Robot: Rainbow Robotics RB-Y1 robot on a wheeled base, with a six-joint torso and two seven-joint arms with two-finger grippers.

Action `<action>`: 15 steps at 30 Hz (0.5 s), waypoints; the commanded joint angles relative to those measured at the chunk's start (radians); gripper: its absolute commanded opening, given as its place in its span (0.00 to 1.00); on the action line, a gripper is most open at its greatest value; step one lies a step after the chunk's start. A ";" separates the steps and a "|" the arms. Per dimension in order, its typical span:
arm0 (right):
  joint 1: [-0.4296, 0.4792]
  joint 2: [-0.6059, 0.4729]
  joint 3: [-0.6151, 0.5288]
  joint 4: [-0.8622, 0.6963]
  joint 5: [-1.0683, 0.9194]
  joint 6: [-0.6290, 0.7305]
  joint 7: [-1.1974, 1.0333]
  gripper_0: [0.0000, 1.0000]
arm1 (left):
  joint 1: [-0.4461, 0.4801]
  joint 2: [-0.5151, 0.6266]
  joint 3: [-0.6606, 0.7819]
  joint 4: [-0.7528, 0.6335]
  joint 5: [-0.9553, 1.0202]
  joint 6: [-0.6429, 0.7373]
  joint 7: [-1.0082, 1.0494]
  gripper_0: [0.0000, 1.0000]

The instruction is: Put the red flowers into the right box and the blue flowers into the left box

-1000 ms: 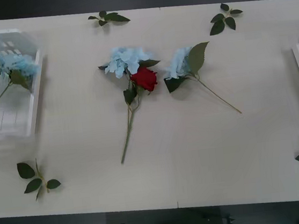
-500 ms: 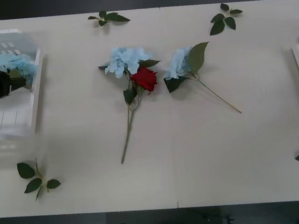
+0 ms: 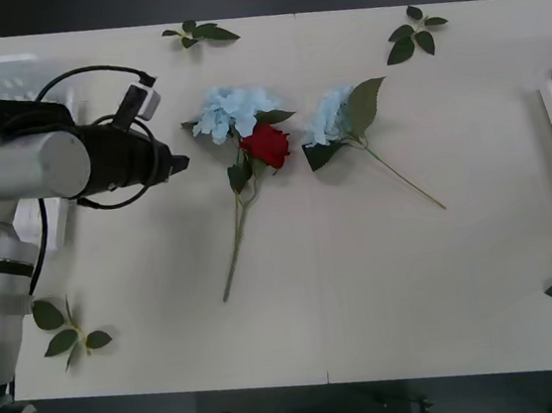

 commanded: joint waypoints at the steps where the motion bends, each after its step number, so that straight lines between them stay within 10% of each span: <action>1: -0.024 -0.019 -0.018 -0.002 -0.012 -0.007 -0.002 1.00 | -0.037 -0.024 -0.004 0.057 -0.030 -0.041 0.054 0.98; 15: -0.024 -0.006 -0.019 -0.039 -0.218 0.044 0.026 1.00 | -0.085 -0.049 -0.188 0.144 -0.064 -0.167 0.071 0.99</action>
